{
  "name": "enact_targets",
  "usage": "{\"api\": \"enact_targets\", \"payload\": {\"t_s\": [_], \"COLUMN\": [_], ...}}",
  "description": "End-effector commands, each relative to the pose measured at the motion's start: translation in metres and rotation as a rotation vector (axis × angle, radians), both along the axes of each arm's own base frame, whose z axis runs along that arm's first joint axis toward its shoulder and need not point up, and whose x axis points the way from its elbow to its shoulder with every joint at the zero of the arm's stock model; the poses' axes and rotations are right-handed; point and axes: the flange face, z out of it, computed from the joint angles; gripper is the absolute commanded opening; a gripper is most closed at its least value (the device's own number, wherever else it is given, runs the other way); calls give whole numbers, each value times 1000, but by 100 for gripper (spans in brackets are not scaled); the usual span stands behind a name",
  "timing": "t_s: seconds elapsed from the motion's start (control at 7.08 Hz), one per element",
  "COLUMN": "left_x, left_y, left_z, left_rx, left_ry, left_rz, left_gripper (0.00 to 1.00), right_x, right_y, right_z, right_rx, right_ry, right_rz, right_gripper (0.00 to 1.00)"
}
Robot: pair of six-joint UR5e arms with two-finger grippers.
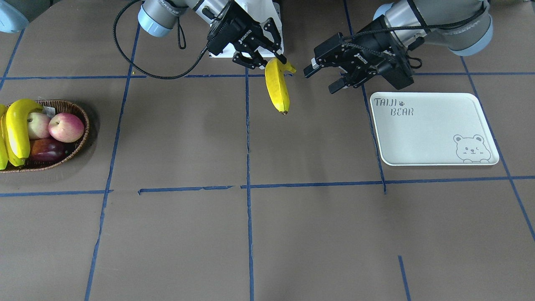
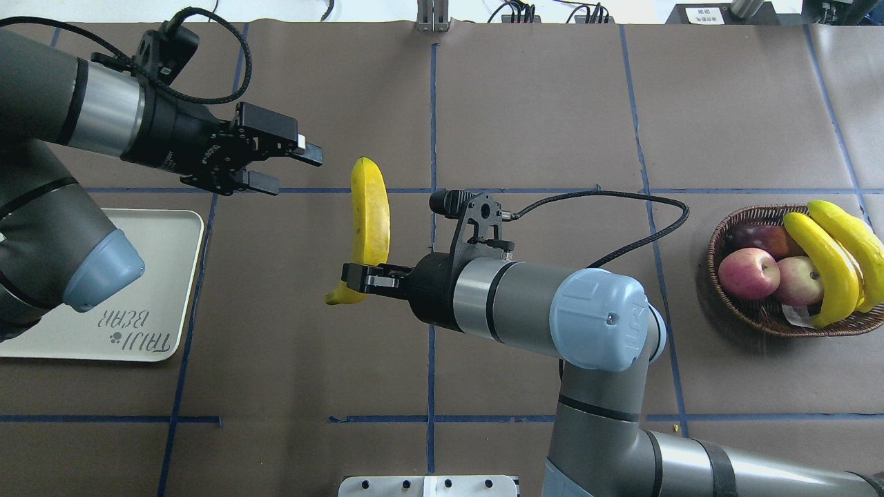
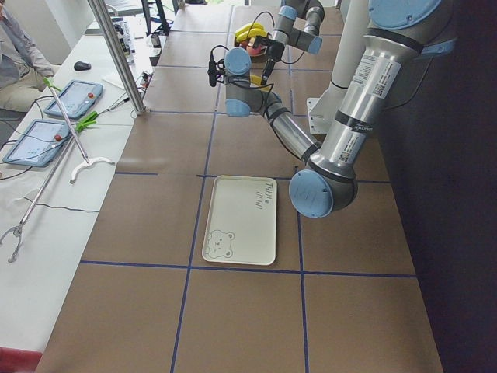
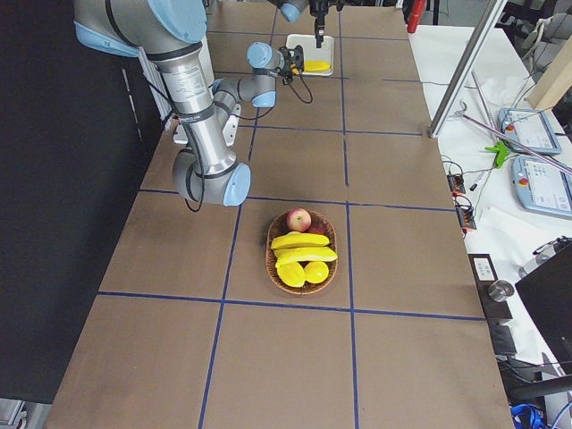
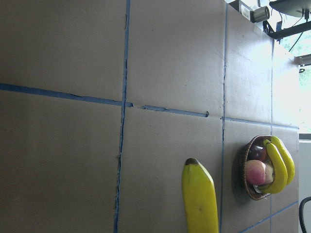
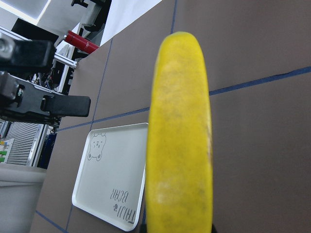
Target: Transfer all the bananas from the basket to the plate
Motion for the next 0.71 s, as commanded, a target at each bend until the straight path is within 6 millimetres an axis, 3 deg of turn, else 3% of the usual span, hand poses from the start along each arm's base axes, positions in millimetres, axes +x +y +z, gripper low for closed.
{"api": "enact_targets", "payload": {"t_s": [0.0, 0.42, 0.57], "left_x": [41, 72, 79], "left_y": [18, 34, 37], "left_z": [-15, -13, -12], "left_rx": [-37, -84, -86], "left_ry": [28, 31, 29], "left_rz": [-41, -77, -76], "left_gripper": [100, 98, 88], "right_x": [-1, -2, -2], "right_y": [0, 3, 3], "right_z": [-7, -8, -8], "right_rx": [2, 5, 5], "right_ry": [-11, -10, -10], "right_rz": [-1, -5, -5], "right_gripper": [3, 4, 4]}}
